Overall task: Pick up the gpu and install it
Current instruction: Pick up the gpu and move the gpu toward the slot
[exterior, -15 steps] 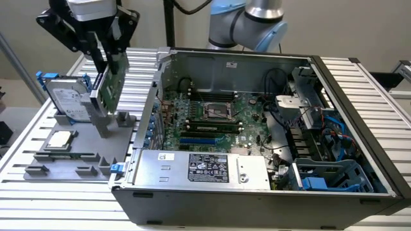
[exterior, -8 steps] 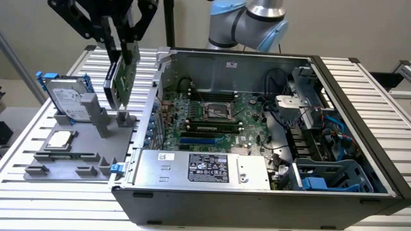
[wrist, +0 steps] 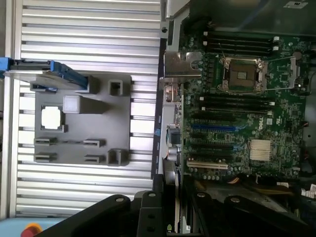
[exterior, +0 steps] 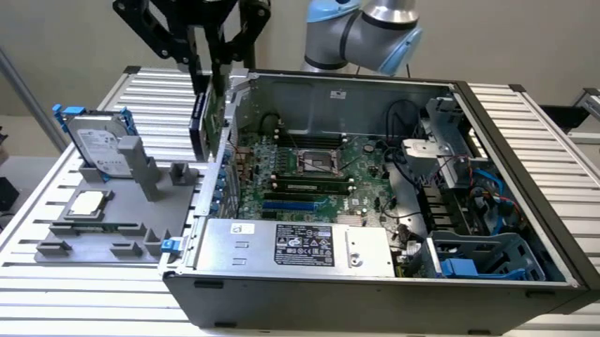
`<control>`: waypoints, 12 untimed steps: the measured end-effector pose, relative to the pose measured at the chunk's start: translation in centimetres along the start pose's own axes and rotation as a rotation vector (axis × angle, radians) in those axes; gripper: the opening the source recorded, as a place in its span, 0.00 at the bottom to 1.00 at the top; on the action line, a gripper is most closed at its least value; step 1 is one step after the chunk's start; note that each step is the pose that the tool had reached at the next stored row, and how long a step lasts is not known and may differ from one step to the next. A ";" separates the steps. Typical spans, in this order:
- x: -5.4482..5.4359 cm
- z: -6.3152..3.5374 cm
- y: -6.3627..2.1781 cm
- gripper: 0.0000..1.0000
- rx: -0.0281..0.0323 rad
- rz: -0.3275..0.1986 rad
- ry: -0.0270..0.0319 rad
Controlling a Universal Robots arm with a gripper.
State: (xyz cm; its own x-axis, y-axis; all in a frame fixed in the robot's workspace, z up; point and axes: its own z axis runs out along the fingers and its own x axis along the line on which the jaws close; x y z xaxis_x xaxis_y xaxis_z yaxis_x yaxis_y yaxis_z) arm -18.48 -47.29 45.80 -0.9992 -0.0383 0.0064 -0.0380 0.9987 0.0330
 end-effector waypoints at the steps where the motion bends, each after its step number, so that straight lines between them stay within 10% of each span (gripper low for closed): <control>1: -0.5 0.05 -0.02 0.00 -0.0001 0.000 0.0000; 12: -5.5 1.66 -0.17 0.00 0.0030 0.000 0.0001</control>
State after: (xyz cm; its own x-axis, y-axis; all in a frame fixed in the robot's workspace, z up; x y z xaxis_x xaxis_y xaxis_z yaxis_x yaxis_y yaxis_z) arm -12.99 -47.20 44.10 -0.9992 -0.0382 0.0065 -0.0380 0.9988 0.0300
